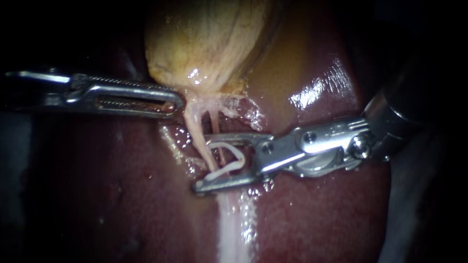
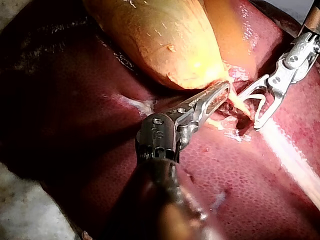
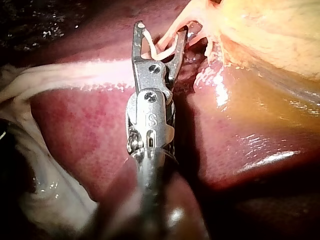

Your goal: Clipping first clip left tube

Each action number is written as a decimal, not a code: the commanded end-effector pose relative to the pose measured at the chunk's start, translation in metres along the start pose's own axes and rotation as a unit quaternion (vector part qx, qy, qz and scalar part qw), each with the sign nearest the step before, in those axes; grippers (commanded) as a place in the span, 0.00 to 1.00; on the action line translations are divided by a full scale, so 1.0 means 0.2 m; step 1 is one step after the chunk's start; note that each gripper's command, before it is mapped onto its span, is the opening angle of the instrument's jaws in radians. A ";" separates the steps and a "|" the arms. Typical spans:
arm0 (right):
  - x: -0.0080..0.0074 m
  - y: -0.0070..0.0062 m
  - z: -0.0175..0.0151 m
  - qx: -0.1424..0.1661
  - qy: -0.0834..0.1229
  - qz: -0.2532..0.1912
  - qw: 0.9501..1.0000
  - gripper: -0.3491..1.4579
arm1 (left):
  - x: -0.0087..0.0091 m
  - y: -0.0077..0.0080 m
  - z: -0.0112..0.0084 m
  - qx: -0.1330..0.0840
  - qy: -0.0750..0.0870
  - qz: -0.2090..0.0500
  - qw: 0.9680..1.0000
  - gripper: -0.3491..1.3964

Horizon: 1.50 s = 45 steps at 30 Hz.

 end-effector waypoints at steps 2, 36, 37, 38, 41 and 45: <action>-0.001 -0.001 0.001 0.004 -0.001 0.003 1.000 0.47 | 0.000 0.000 0.000 0.000 0.000 0.000 1.000 0.00; -0.016 -0.008 0.010 0.039 -0.019 0.036 0.998 0.43 | 0.000 0.000 0.000 0.000 0.000 0.000 1.000 0.00; -0.016 -0.008 0.010 0.039 -0.019 0.036 0.998 0.42 | 0.000 0.000 0.000 0.000 0.000 0.000 1.000 0.00; -0.016 -0.007 0.010 0.039 -0.018 0.036 0.998 0.40 | 0.000 0.000 0.001 0.000 0.000 0.000 1.000 0.00; -0.016 -0.006 0.010 0.039 -0.019 0.039 0.998 0.37 | 0.000 0.000 0.001 0.000 0.000 0.000 1.000 0.00; -0.018 -0.005 0.008 0.047 -0.019 0.050 0.997 0.24 | 0.000 0.000 0.001 0.000 0.000 0.000 1.000 0.00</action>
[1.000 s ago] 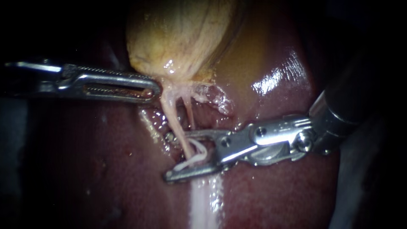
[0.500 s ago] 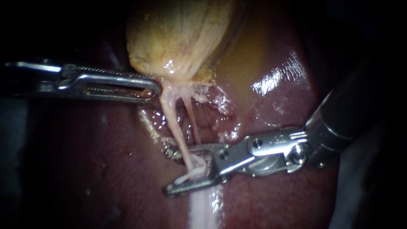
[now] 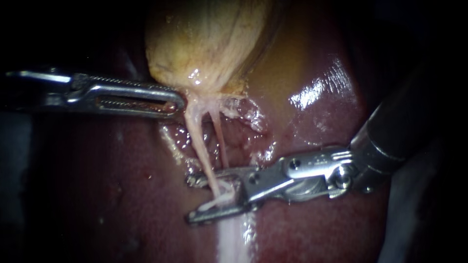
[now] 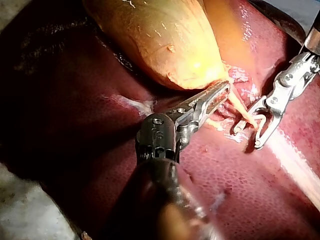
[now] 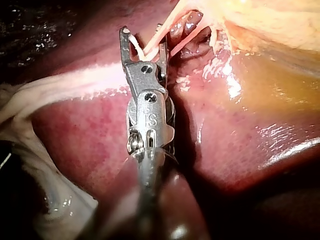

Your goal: Clipping first clip left tube

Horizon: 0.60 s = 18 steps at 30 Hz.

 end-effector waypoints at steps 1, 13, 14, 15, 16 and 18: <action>0.000 -0.001 0.000 0.004 -0.001 0.007 1.000 0.16 | 0.000 0.000 0.000 0.000 0.000 0.000 1.000 0.00; -0.001 -0.001 -0.001 0.013 -0.008 0.035 0.999 0.00 | 0.000 0.000 0.000 0.000 0.000 0.000 1.000 0.00; -0.001 -0.001 -0.001 0.013 -0.009 0.038 0.999 0.00 | 0.000 0.000 0.000 0.000 0.000 0.000 1.000 0.00; -0.001 -0.001 -0.001 0.011 -0.010 0.038 0.999 0.00 | 0.000 0.000 0.000 0.000 0.000 0.000 1.000 0.00; -0.001 -0.001 -0.002 0.009 -0.010 0.038 0.999 0.00 | 0.000 0.000 0.000 0.000 0.000 0.000 1.000 0.00; -0.001 -0.001 -0.002 0.009 -0.012 0.038 0.999 0.00 | 0.000 0.000 0.000 0.000 0.000 0.000 1.000 0.00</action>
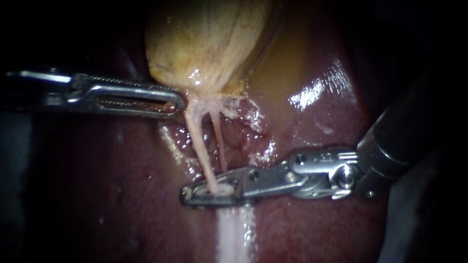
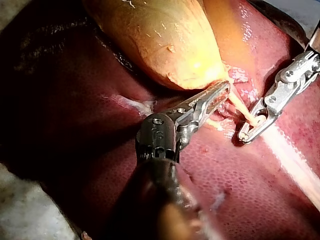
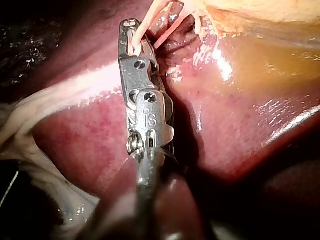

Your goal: Clipping first clip left tube

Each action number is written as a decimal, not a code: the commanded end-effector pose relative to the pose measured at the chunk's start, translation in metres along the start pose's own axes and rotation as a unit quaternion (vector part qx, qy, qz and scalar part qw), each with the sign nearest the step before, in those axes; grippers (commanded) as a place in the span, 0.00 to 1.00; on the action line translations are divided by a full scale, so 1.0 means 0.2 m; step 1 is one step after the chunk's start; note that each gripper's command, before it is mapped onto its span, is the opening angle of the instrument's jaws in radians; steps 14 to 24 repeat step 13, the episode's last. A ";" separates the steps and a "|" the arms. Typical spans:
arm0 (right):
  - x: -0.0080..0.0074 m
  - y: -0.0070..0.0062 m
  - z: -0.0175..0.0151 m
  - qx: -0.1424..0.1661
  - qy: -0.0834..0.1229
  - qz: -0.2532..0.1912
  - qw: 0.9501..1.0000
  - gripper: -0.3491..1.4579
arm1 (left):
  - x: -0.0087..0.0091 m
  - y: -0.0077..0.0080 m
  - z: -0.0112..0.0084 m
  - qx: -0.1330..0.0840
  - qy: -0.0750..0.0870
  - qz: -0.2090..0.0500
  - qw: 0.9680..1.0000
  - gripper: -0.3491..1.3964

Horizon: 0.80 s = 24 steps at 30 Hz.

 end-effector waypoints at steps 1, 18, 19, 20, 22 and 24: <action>0.000 0.000 0.000 0.000 0.000 0.000 1.000 0.00 | 0.000 0.000 0.000 0.000 0.000 0.000 1.000 0.00; 0.000 0.001 0.000 -0.001 0.000 0.003 1.000 0.00 | 0.000 0.000 0.000 0.000 0.000 0.000 1.000 0.00; 0.000 0.001 0.000 -0.001 0.000 0.003 1.000 0.00 | 0.000 0.000 0.000 0.000 0.000 0.000 1.000 0.00; 0.000 0.001 0.000 -0.001 0.000 0.003 1.000 0.00 | 0.000 0.000 0.000 0.000 0.000 0.000 1.000 0.00; 0.000 0.001 0.000 -0.001 0.000 0.003 1.000 0.00 | 0.000 0.000 0.000 0.000 0.000 0.000 1.000 0.00; 0.000 0.001 0.000 -0.001 0.000 0.003 1.000 0.00 | 0.000 0.000 0.000 0.000 0.000 0.000 1.000 0.00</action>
